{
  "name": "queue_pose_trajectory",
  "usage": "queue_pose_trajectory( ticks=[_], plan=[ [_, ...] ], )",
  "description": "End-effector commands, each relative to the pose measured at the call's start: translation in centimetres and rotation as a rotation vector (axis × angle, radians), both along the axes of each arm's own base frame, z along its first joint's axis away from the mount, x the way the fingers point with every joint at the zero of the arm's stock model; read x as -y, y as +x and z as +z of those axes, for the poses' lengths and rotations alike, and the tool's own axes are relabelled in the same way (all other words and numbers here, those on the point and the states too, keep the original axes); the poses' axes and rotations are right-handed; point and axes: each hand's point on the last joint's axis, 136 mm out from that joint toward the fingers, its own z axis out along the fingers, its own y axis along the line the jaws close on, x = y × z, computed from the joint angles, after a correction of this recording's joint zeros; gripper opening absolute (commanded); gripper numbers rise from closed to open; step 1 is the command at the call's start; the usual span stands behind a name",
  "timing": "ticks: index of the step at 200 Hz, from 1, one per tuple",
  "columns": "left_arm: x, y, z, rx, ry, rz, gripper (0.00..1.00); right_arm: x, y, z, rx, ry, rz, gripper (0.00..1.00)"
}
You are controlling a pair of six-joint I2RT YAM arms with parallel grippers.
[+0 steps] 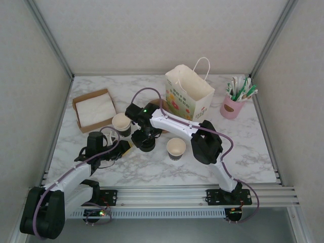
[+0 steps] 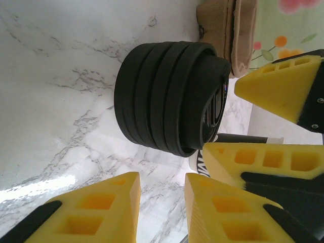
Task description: Pack the takeout coffee
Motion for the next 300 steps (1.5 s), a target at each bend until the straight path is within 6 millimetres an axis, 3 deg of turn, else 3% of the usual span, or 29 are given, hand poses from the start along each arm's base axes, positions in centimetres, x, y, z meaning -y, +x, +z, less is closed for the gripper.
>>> queue_pose_trajectory(
  ticks=[1, 169, 300],
  plan=[
    [0.1, 0.2, 0.0, 0.031, 0.004, -0.015, 0.29, -0.4, -0.1, -0.6, -0.01, -0.005, -0.011, 0.9],
    [1.1, 0.3, -1.9, 0.001, 0.011, -0.05, 0.27, -0.6, 0.4, -1.3, -0.019, 0.0, -0.028, 0.82],
    [1.3, 0.5, -2.5, -0.01, 0.022, -0.054, 0.26, -0.5, 1.6, -1.2, -0.008, 0.024, -0.051, 0.86]
  ],
)
